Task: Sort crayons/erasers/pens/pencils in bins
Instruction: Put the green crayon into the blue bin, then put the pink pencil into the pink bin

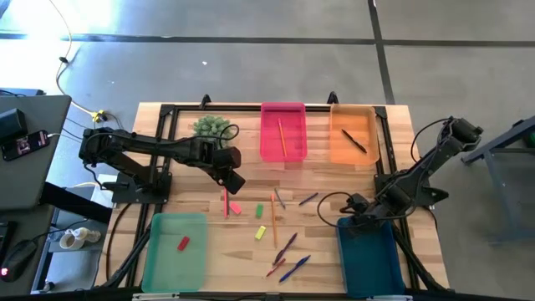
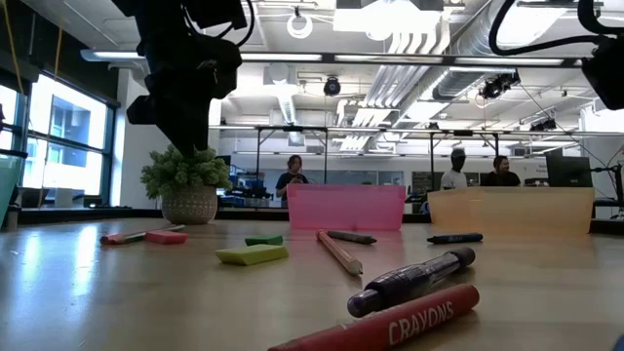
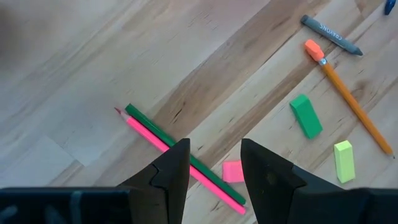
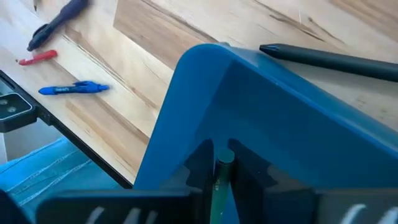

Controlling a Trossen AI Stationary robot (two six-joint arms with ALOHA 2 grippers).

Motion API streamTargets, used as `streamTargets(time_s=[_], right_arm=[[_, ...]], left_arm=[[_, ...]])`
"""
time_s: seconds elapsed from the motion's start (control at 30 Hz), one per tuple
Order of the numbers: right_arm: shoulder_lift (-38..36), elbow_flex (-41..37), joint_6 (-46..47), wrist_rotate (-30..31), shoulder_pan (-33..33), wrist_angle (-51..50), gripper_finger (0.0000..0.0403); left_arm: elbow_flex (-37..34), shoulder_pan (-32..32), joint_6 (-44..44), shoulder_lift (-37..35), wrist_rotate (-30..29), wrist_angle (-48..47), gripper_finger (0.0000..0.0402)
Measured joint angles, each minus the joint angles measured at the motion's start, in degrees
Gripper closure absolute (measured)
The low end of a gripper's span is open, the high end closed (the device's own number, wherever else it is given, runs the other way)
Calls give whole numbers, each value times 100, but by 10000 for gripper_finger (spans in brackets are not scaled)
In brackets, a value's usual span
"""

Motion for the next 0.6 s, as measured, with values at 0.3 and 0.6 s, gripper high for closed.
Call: streamTargets(time_s=[0.3,0.6], right_arm=[[-1,4,-10,22,0,57,286],[-2,497,-560,454,0,73,278]], left_arm=[[0,0,-337,0,-31,-61,269],[0,-121,-870,0,-392,-612,255]])
